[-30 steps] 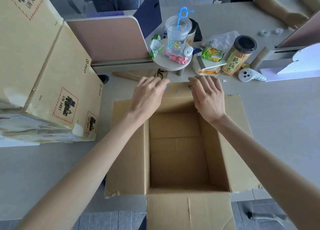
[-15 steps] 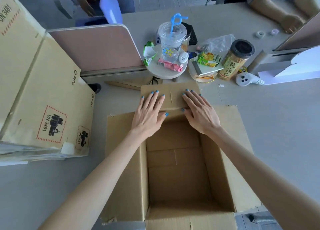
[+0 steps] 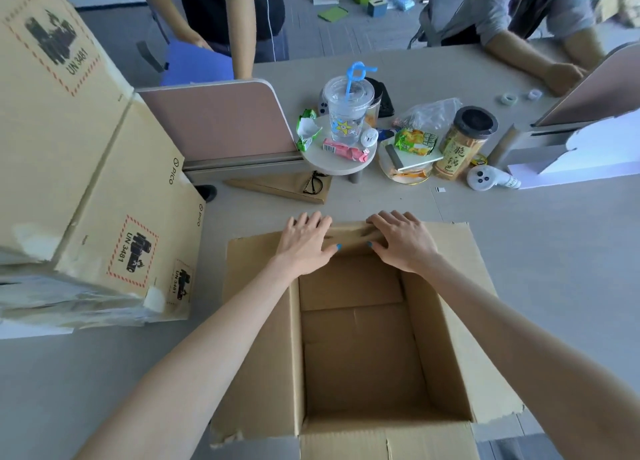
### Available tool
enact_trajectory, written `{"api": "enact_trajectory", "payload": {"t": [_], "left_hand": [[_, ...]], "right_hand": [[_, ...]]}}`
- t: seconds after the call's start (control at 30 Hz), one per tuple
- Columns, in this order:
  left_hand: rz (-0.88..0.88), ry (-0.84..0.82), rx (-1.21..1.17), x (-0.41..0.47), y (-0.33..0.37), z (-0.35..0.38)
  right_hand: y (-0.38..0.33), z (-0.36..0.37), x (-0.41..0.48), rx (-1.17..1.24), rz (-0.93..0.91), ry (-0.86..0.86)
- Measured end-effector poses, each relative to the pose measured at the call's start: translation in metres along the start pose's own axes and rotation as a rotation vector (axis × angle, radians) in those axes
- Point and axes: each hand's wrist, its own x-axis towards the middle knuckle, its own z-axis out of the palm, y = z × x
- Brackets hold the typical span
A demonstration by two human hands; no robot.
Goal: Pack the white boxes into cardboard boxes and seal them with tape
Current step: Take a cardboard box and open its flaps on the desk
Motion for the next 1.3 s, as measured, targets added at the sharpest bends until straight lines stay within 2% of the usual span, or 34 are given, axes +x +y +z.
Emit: {"api": "enact_trajectory", "payload": {"t": [0.1, 0.27, 0.53, 1.0, 1.3], "left_hand": [[-0.013, -0.043, -0.038, -0.006, 0.002, -0.015], [-0.024, 0.060, -0.011, -0.041, 0.009, -0.040], [-0.084, 0.130, 0.000, -0.159, 0.014, -0.060], [-0.310, 0.201, -0.003, -0.450, -0.005, -0.056], [-0.485, 0.308, 0.022, -0.566, -0.083, -0.100]], "right_hand": [[-0.006, -0.013, -0.005, 0.039, 0.033, -0.045], [-0.032, -0.043, -0.029, 0.047, 0.019, 0.004], [-0.102, -0.068, -0.105, 0.017, -0.052, 0.077], [-0.303, -0.065, -0.261, 0.063, -0.292, 0.124], [-0.431, -0.109, -0.261, 0.040, -0.453, 0.198]]}}
